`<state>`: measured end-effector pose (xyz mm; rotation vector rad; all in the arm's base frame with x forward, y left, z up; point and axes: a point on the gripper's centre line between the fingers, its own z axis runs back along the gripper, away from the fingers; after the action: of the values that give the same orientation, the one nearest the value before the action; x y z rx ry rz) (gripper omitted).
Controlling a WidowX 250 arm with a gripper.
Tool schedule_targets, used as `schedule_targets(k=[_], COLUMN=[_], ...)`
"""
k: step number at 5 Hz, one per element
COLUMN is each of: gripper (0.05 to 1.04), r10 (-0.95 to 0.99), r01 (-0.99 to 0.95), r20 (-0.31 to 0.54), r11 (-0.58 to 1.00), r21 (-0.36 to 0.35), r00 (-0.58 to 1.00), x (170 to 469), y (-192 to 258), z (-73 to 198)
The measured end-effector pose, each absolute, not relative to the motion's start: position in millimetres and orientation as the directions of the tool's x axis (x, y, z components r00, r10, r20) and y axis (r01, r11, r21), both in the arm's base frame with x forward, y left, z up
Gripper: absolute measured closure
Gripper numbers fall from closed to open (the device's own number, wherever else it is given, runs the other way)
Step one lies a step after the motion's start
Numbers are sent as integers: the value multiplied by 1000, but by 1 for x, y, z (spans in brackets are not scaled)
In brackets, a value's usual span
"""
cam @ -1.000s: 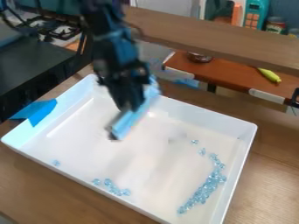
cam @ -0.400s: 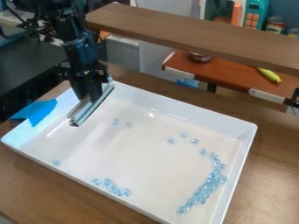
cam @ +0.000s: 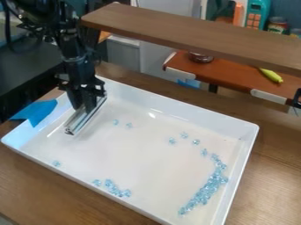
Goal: Sweep into pile
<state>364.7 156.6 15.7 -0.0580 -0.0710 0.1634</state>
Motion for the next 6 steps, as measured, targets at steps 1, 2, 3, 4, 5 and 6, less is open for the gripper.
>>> schedule_targets(k=[1, 2, 3, 4, 5, 6], gripper=[745, 745, 745, 745, 745, 745], r10=[153, 127, 118, 108, 69, 27], r01=[-152, -126, -118, -108, -69, -27], r20=[70, 48, 42, 28, 7, -4], r11=[988, 992, 993, 994, 998, 999], r21=[-27, -13, 0, 1, -11, -32], r00=[986, 991, 992, 994, 998, 1000], x=[369, 374, 378, 379, 384, 388], y=[155, 138, 122, 103, 67, 32], z=[10, -3, -5, -8, -8, -7])
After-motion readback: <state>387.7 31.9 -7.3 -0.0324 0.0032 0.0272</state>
